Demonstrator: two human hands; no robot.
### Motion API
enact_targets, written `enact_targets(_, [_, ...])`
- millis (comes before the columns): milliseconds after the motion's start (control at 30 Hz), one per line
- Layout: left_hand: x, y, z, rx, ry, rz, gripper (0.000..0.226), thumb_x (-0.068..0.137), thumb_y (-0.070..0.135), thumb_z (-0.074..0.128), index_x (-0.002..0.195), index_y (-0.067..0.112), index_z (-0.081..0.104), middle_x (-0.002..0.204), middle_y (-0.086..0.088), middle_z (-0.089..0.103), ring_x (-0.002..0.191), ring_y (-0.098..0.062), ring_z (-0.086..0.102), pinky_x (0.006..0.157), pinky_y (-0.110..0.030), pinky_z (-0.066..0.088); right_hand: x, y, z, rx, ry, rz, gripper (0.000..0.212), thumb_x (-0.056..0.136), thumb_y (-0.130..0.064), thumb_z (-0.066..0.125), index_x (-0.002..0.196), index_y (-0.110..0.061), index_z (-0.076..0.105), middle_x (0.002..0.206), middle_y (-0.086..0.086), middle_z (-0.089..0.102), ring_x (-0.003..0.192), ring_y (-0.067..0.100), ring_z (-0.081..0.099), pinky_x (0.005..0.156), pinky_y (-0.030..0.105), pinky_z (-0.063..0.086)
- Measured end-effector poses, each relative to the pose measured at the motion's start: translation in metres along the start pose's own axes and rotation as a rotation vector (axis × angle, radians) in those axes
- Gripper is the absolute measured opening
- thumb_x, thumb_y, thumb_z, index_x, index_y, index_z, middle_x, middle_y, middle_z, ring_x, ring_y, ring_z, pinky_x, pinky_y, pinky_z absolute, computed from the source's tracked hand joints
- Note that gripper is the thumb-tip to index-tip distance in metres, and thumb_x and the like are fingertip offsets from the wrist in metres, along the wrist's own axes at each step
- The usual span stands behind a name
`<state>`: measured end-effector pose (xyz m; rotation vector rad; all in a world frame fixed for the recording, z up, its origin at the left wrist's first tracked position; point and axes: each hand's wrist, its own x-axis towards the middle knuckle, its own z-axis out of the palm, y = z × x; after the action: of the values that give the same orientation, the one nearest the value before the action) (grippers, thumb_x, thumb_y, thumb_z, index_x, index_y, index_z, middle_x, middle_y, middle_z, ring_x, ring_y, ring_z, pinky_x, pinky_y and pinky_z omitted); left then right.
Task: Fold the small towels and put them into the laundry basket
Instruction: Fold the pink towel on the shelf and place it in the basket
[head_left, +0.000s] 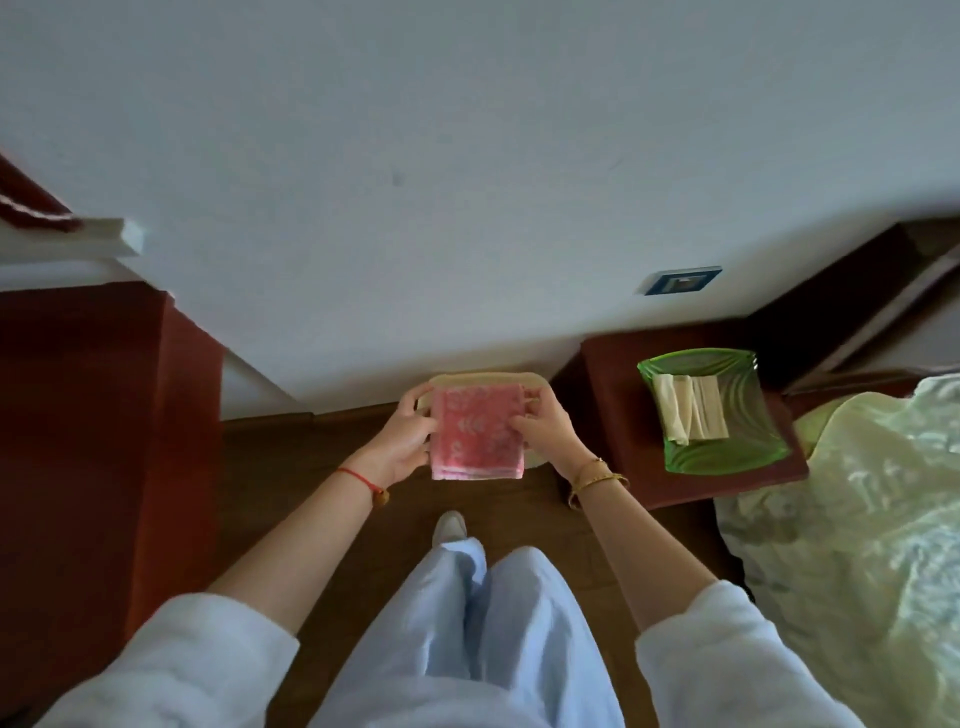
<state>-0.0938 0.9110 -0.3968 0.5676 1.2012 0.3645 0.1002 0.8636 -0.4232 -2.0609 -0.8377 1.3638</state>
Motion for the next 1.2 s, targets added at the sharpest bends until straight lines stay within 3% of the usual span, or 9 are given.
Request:
enact_targets(233, [0.164,-0.047,-0.005,0.098,0.067,0.024,0.044,0.099,-0.009,0.034,0.116,0.023,0.06,0.122,-0.016,0.059,0.092,-0.022,0.065,0.057,-0.026,0.058,0.16,0.075,0.026,-0.082,-0.068,0.024,0.036,0.087,-0.003,0.059,0.119,-0.003,0.045,0.114,0.014,0.062,0.103,0.031,0.065,0.084,0.051,0.058])
enact_targets(333, [0.246,-0.086,-0.018,0.084,0.113,-0.04,0.034,0.102,-0.002,0.035,0.114,0.016,0.062,0.092,-0.008,0.072,0.072,-0.016,0.071,0.051,-0.023,0.057,0.239,0.132,0.052,-0.113,-0.107,0.039,0.034,0.086,-0.001,0.057,0.117,-0.003,0.044,0.114,0.014,0.061,0.101,0.03,0.065,0.077,0.042,0.06])
enact_targets(400, [0.303,-0.119,-0.03,0.086,0.135,-0.068,0.032,0.102,0.001,0.037,0.109,0.013,0.065,0.08,-0.004,0.073,0.063,-0.015,0.072,0.06,-0.03,0.062,0.288,0.174,0.076,-0.118,-0.133,0.055,0.034,0.086,0.001,0.056,0.117,-0.007,0.044,0.112,0.012,0.059,0.1,0.028,0.063,0.07,0.036,0.058])
enact_targets(533, [0.411,-0.185,-0.058,0.142,0.171,-0.143,0.025,0.104,0.019,0.042,0.107,0.014,0.066,0.08,-0.003,0.074,0.071,-0.017,0.072,0.06,-0.03,0.06,0.373,0.258,0.131,-0.08,-0.188,0.103,0.026,0.085,0.002,0.06,0.109,-0.008,0.056,0.111,0.01,0.064,0.1,0.028,0.064,0.082,0.051,0.059])
enact_targets(633, [0.478,-0.219,-0.076,0.134,0.159,-0.218,0.016,0.099,0.024,0.054,0.105,0.014,0.065,0.092,-0.005,0.072,0.085,-0.02,0.068,0.074,-0.034,0.058,0.425,0.305,0.162,-0.142,-0.236,0.114,0.043,0.083,-0.009,0.065,0.124,-0.003,0.053,0.122,0.016,0.064,0.109,0.033,0.064,0.089,0.053,0.056])
enact_targets(833, [0.554,-0.261,-0.105,0.169,0.224,-0.347,0.019,0.101,0.011,0.048,0.086,0.008,0.059,0.08,-0.008,0.058,0.067,-0.019,0.054,0.045,-0.021,0.051,0.486,0.355,0.199,-0.291,-0.38,0.194,0.075,0.084,-0.023,0.071,0.141,-0.001,0.028,0.136,0.019,0.05,0.116,0.034,0.06,0.082,0.044,0.059])
enact_targets(967, [0.571,-0.264,-0.113,0.36,0.327,-0.359,0.025,0.103,0.004,0.036,0.084,0.005,0.051,0.078,-0.008,0.048,0.066,-0.018,0.045,0.072,-0.032,0.047,0.503,0.375,0.206,-0.354,-0.452,0.273,0.073,0.085,-0.025,0.071,0.14,-0.002,0.029,0.135,0.022,0.052,0.113,0.037,0.062,0.089,0.05,0.056])
enact_targets(1067, [0.566,-0.262,-0.118,0.426,0.401,-0.343,0.038,0.104,0.012,0.036,0.066,0.017,0.037,0.071,0.001,0.039,0.059,-0.008,0.038,0.059,-0.026,0.041,0.505,0.384,0.207,-0.377,-0.551,0.358,0.071,0.084,-0.023,0.073,0.14,0.0,0.036,0.126,0.022,0.061,0.106,0.034,0.066,0.086,0.053,0.057])
enact_targets(1200, [0.567,-0.262,-0.111,0.32,0.401,-0.324,0.034,0.103,0.015,0.036,0.07,0.015,0.041,0.078,-0.003,0.046,0.068,-0.015,0.047,0.095,-0.037,0.047,0.492,0.376,0.199,-0.407,-0.597,0.421,0.06,0.089,-0.035,0.066,0.14,-0.009,0.046,0.128,0.015,0.06,0.097,0.026,0.061,0.07,0.039,0.058])
